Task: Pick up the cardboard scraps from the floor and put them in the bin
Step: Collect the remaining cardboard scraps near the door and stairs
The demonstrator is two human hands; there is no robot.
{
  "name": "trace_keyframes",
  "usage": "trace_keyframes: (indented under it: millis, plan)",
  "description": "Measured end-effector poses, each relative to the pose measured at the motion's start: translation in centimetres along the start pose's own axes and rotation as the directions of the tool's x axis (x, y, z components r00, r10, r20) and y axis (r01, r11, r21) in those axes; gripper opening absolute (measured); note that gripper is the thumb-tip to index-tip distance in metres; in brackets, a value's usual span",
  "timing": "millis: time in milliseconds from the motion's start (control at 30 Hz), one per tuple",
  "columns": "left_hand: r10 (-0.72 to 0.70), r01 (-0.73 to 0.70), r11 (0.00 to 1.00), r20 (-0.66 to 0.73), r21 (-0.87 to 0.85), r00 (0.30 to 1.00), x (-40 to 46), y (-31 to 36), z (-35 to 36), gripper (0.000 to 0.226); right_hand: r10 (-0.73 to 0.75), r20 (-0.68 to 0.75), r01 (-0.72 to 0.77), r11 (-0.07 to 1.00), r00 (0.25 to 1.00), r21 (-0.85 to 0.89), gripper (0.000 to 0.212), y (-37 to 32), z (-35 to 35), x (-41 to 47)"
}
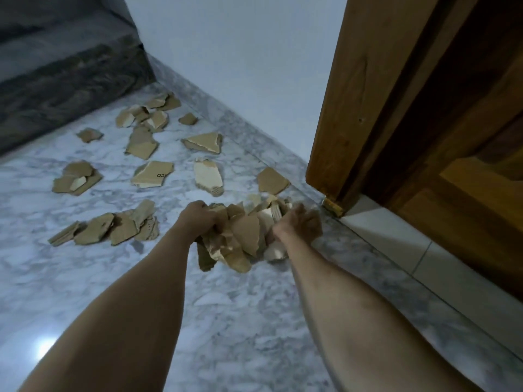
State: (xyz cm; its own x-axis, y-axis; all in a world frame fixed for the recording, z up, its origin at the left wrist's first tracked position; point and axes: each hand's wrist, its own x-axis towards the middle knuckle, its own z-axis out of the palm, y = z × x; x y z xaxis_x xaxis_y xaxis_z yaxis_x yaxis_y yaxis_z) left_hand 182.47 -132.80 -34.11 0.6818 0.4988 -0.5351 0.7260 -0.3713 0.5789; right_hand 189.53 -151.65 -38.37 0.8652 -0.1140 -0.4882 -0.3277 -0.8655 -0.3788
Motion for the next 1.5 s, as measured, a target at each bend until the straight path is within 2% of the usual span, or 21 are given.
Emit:
trace_keyframes:
  millis: [67, 133, 200, 233, 333, 433, 467, 567, 667, 733, 833, 933, 1067, 1200, 1333, 1400, 1500]
  plan:
    - [0.022, -0.022, 1.000, -0.026, 0.002, 0.999, -0.2, 1.0, -0.1, 0.027, -0.051, 0.068, 0.051, 0.999, 0.996, 0.002, 0.067, 0.6, -1.1, 0.7]
    - [0.031, -0.032, 0.999, -0.068, -0.020, 0.997, -0.3, 1.7, -0.2, 0.026, -0.140, 0.225, 0.107, 0.982, 0.964, 0.156, 0.065, 1.2, -2.9, 1.4]
    - [0.015, -0.025, 0.995, -0.096, -0.097, 0.995, -0.2, 1.2, 0.0, 0.019, -0.170, 0.315, 0.060, 0.943, 0.934, 0.328, 0.075, 1.8, -4.8, 1.9]
    - [0.010, -0.022, 0.991, -0.094, -0.131, 0.996, -0.1, 0.7, 0.2, 0.012, -0.152, 0.343, 0.018, 0.932, 0.927, 0.362, 0.078, 2.2, -5.6, 2.4]
    - [-0.012, 0.009, 0.964, -0.008, -0.265, 1.000, -0.1, -0.4, 1.1, 0.014, -0.098, 0.429, -0.088, 0.915, 0.898, 0.393, 0.094, 3.9, -6.4, 3.7]
    - [0.022, 0.029, 0.944, 0.152, -0.329, 0.988, -0.7, 0.3, 2.3, 0.020, -0.045, 0.424, -0.090, 0.952, 0.905, 0.293, 0.114, 5.1, -5.9, 4.2]
    - [0.046, 0.018, 0.946, 0.189, -0.324, 0.981, -0.7, 0.9, 2.6, 0.023, -0.045, 0.388, -0.067, 0.960, 0.921, 0.270, 0.107, 5.1, -5.8, 3.6]
    - [0.102, -0.017, 0.948, 0.255, -0.317, 0.961, 0.3, 2.0, 3.7, 0.044, -0.056, 0.242, 0.011, 0.983, 0.969, 0.181, 0.064, 4.5, -4.1, 3.3]
    - [0.115, -0.050, 0.966, 0.249, -0.252, 0.962, 1.5, 2.5, 5.4, 0.055, -0.044, 0.141, 0.026, 0.991, 0.989, 0.128, 0.061, 3.5, -2.8, 3.4]
    - [0.099, -0.059, 0.976, 0.189, -0.207, 0.977, 2.0, 2.7, 6.7, 0.053, -0.041, 0.106, 0.026, 0.990, 0.994, 0.138, 0.060, 3.5, -2.3, 3.8]
    - [0.090, -0.068, 0.986, 0.148, -0.150, 0.985, 2.4, 3.1, 7.8, 0.050, -0.053, 0.125, 0.024, 0.974, 0.991, 0.225, 0.054, 4.0, -1.8, 4.6]
    - [0.121, -0.075, 0.970, 0.193, -0.229, 0.974, 2.3, 3.7, 7.9, 0.057, -0.081, 0.166, 0.053, 0.985, 0.983, 0.166, 0.044, 4.2, -2.3, 4.7]
    - [0.111, -0.044, 0.950, 0.202, -0.309, 0.973, 2.1, 3.4, 7.5, 0.044, -0.134, 0.230, 0.123, 0.991, 0.964, 0.059, 0.033, 3.6, -3.0, 4.5]
    - [0.087, 0.025, 0.898, 0.234, -0.439, 0.968, 1.9, 2.1, 6.0, 0.042, -0.198, 0.256, 0.192, 0.980, 0.946, 0.047, 0.022, 1.6, -3.5, 4.7]
    - [0.059, 0.052, 0.785, 0.157, -0.617, 0.986, 2.7, 0.0, 2.5, 0.041, -0.256, 0.301, 0.206, 0.961, 0.919, 0.186, 0.045, -1.8, -4.3, 5.1]
    - [-0.007, 0.058, 0.725, 0.076, -0.687, 0.997, 3.5, -1.9, 0.3, 0.039, -0.252, 0.342, 0.177, 0.955, 0.905, 0.236, 0.064, -4.0, -4.3, 5.4]
    - [-0.123, 0.066, 0.634, -0.015, -0.770, 0.992, 4.4, -5.1, -2.5, 0.032, -0.226, 0.322, 0.147, 0.957, 0.920, 0.250, 0.091, -6.8, -4.0, 6.3]
